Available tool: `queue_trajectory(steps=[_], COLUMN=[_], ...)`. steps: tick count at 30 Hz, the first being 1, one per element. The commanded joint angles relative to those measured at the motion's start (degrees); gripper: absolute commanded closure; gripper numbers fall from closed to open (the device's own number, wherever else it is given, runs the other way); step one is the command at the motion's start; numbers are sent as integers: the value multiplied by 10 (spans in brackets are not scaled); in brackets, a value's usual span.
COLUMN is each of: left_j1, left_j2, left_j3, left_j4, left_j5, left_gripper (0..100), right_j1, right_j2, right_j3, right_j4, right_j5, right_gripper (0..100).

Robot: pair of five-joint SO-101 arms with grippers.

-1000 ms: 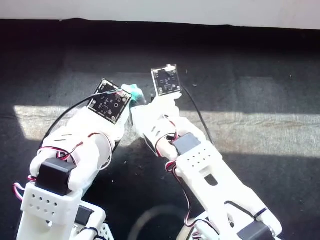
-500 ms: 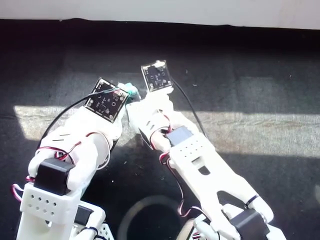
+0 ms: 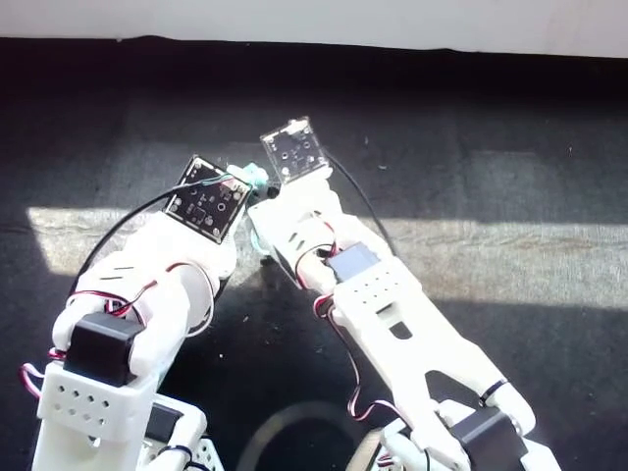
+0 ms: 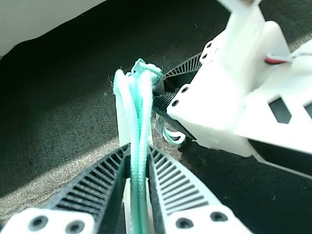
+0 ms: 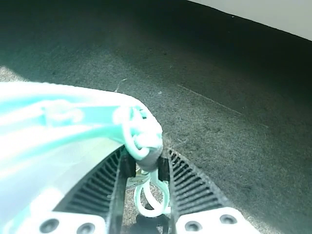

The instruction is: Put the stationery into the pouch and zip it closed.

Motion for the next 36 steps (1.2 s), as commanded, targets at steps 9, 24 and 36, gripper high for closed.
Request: queue_trajectory(steps=[9, 24, 36], left_j1=[6, 6, 3], left_j2=[-6, -7, -6], left_j3=[-29, -88, -146], left_j4=[24, 62, 69], left_j5=[3, 3, 3], left_gripper=[988, 990, 990], right_j1=[72, 98, 97], right_j2=[-5, 80, 160], right_j3=[-31, -31, -30], right_j4=[-10, -10, -10], right_j5=[-32, 12, 12], right_gripper=[993, 993, 993])
